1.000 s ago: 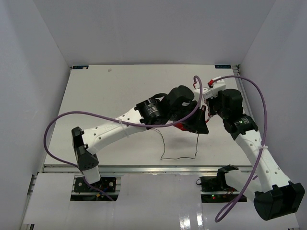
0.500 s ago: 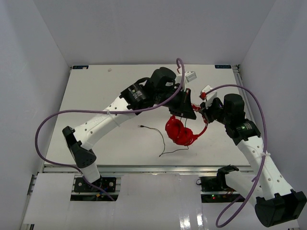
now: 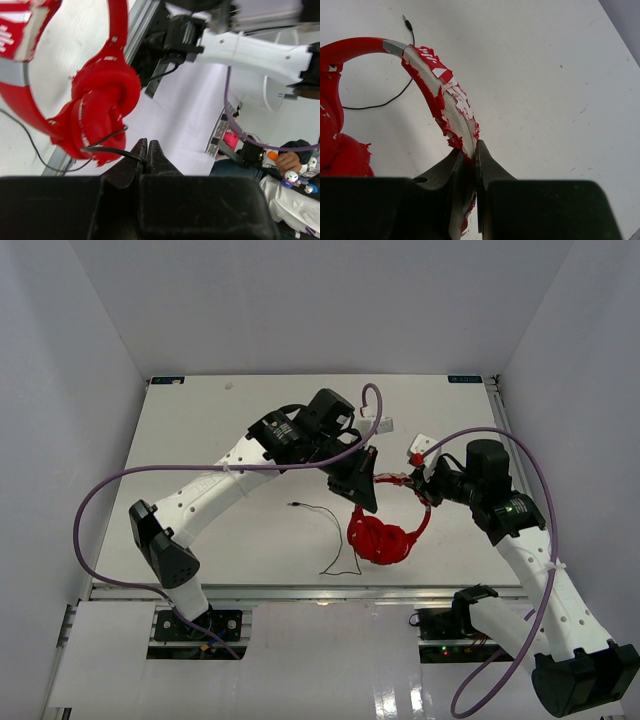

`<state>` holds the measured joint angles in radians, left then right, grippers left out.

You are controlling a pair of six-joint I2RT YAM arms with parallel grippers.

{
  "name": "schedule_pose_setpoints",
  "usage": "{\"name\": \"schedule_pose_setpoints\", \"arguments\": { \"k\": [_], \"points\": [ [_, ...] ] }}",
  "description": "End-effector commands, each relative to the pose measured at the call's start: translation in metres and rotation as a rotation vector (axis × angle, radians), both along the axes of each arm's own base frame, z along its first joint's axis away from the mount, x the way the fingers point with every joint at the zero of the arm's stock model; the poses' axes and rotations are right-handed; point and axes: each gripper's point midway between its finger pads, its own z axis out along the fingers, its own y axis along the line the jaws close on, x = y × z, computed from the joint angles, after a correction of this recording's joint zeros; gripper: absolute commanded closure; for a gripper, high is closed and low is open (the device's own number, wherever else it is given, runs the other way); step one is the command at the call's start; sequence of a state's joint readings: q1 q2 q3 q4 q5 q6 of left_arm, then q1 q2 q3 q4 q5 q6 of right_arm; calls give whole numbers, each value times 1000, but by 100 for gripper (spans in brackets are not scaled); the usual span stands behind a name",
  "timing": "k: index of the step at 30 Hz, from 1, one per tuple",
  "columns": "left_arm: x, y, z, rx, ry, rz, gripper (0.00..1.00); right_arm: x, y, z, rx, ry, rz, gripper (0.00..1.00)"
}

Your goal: Wrap the headphones

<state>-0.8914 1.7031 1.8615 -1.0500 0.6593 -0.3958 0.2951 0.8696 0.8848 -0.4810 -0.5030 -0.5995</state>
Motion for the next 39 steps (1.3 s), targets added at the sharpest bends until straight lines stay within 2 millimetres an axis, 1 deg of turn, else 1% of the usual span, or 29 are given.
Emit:
{"name": "schedule_pose_setpoints", "arguments": {
  "k": [1,2,5,7,9,13,15,16,19,21,26,30,36,37,39],
  "points": [
    [3,29,-4,72,-91,32,100,-11,13,35,54,-87,100,92],
    [9,32,-10,100,-110,53,100,-13,15,35,59,-85,113,92],
    [20,37,-19,146,-153,94,100,-22,20,39,87,-72,159,92],
    [31,39,-21,155,-190,122,100,-28,24,43,109,-59,178,92],
    [41,39,-16,140,-230,146,100,-33,26,47,130,-44,195,92],
    [54,44,1,83,-328,188,100,-37,29,53,159,-23,199,92],
    [57,49,-1,80,-368,197,100,-38,30,58,179,-3,195,92],
    [57,51,1,65,-390,200,100,-39,31,60,187,7,194,92],
    [54,58,23,-30,-480,219,100,-40,34,65,212,35,197,92],
    [51,63,29,-75,-522,221,100,-42,38,71,240,62,215,92],
    [44,67,24,-117,-561,195,100,-46,43,84,300,123,247,92],
    [44,64,22,-155,-591,189,100,-48,45,92,327,149,256,92],
    [37,65,32,-264,-671,169,100,-53,43,103,375,186,270,92],
    [34,66,39,-294,-692,166,100,-54,43,105,383,192,278,92],
    [29,66,38,-325,-707,142,100,-55,42,110,397,201,284,92]
  ]
}}
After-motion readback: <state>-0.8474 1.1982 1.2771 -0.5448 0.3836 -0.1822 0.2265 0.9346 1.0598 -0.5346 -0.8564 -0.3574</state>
